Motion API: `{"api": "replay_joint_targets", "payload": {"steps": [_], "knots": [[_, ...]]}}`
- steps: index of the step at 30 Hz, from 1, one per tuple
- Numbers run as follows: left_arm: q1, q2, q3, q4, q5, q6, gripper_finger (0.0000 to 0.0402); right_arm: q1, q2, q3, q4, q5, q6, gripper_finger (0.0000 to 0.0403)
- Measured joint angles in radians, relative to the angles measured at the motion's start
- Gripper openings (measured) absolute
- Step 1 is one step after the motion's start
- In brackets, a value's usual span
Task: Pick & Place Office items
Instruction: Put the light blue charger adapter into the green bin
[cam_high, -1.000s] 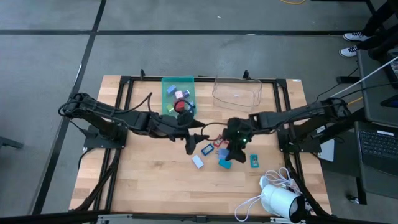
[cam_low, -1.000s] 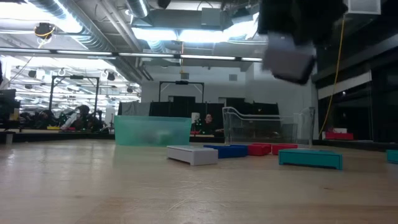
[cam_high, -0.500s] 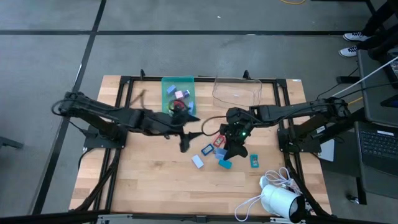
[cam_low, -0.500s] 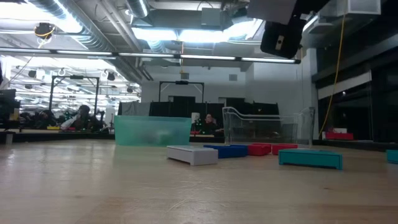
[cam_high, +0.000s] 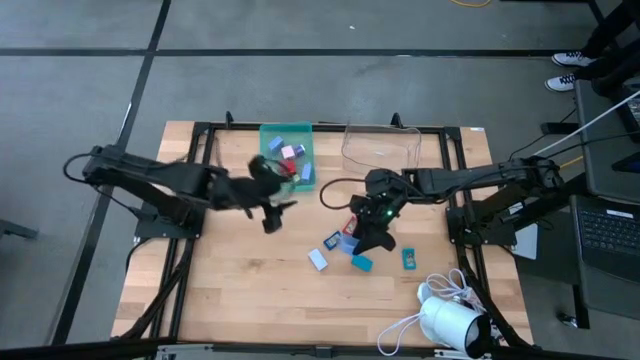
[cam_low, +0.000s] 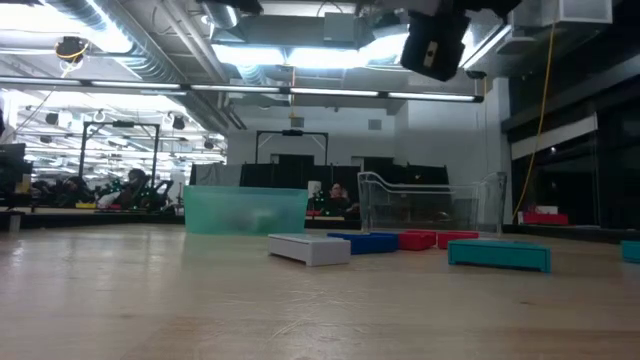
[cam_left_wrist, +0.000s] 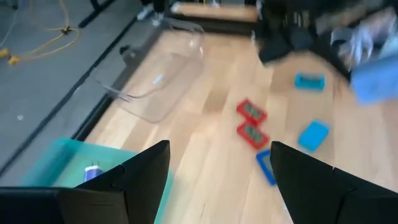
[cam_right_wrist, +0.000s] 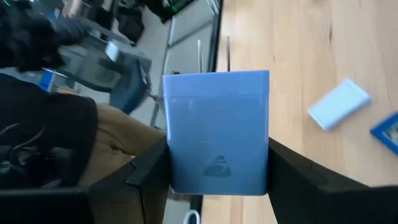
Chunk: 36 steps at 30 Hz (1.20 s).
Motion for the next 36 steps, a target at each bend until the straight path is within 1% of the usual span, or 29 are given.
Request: {"api": "replay_joint_targets", "payload": {"steps": [3, 7, 10, 15, 19, 26, 30, 36], "knots": [[-0.017, 0.086, -0.001, 0.03, 0.001, 0.081, 0.0271, -0.017, 0.0, 0.0, 0.058, -0.023, 0.032, 0.021], [-0.038, 0.171, 0.008, 0.163, -0.012, 0.186, 0.0271, -0.03, 0.0, 0.0, 0.077, -0.057, 0.052, 0.021], [-0.047, 0.211, 0.062, 0.237, 0.002, 0.268, 0.0271, -0.038, 0.0, 0.0, 0.085, -0.093, 0.064, 0.021], [-0.039, 0.265, 0.155, 0.243, 0.071, 0.372, 0.0271, -0.05, 0.0, 0.0, 0.139, -0.134, 0.101, 0.021], [-0.022, 0.284, 0.183, 0.251, 0.147, 0.384, 0.0271, -0.064, 0.0, 0.0, 0.178, -0.156, 0.126, 0.021], [-0.003, 0.286, 0.184, 0.272, 0.257, 0.361, 0.0271, -0.066, 0.0, 0.0, 0.196, -0.174, 0.13, 0.021], [-0.01, 0.277, 0.184, 0.284, 0.265, 0.36, 0.0269, -0.066, -0.001, 0.0, 0.199, -0.194, 0.126, 0.021], [-0.005, 0.224, 0.184, 0.159, 0.292, 0.353, 0.0256, -0.069, -0.001, 0.0, 0.194, -0.184, 0.131, 0.021]]}}
